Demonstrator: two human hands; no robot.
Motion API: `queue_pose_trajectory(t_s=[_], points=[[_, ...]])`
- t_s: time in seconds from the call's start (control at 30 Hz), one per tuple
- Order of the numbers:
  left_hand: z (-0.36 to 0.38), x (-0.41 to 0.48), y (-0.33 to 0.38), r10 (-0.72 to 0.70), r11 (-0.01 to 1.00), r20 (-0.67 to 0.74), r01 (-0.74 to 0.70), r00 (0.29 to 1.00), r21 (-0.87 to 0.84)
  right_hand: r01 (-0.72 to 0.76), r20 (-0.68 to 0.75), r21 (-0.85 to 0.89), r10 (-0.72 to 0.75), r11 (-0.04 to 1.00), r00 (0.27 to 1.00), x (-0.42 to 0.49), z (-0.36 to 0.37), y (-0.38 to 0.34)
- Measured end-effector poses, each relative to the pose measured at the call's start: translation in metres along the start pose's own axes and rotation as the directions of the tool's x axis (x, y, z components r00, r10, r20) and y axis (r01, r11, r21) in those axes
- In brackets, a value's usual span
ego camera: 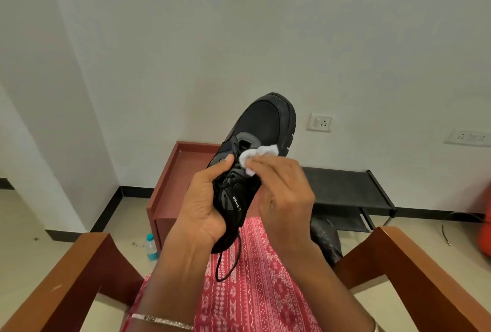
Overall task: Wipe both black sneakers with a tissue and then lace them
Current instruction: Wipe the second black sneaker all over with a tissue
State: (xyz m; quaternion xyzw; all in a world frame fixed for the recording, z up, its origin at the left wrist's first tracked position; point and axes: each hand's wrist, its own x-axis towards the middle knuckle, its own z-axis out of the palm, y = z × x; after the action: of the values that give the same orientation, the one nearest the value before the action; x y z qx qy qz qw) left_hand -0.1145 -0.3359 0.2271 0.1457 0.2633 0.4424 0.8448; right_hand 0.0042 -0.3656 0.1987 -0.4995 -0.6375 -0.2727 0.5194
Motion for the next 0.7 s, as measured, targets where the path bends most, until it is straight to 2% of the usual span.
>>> queue_pose_trajectory(t_s=[0.07,0.13,0.3,0.57,0.7], points=[[0.0,-0.001,0.0,-0.003,1.0,0.003,0.003,1.0,0.001,0.069,0.042,0.005,-0.069,0.998,0.997,-0.007,0.0,-0.001],[0.0,0.0,0.001,0.02,1.0,-0.008,-0.02,1.0,0.023,0.08,0.033,-0.013,-0.08,0.997,0.996,0.0,-0.002,0.01],[0.002,0.003,-0.001,0.058,0.996,-0.061,-0.053,0.997,0.074,-0.067,-0.046,-0.038,0.066,0.997,0.997,0.022,-0.008,0.034],[0.0,0.0,0.0,-0.066,0.997,-0.034,0.065,0.997,-0.03,0.084,0.066,0.025,-0.085,0.996,0.994,-0.024,-0.002,0.0],[0.001,0.001,-0.003,-0.076,0.996,-0.008,0.076,0.997,-0.047,0.036,0.027,-0.034,-0.035,0.999,0.999,-0.003,-0.002,0.014]])
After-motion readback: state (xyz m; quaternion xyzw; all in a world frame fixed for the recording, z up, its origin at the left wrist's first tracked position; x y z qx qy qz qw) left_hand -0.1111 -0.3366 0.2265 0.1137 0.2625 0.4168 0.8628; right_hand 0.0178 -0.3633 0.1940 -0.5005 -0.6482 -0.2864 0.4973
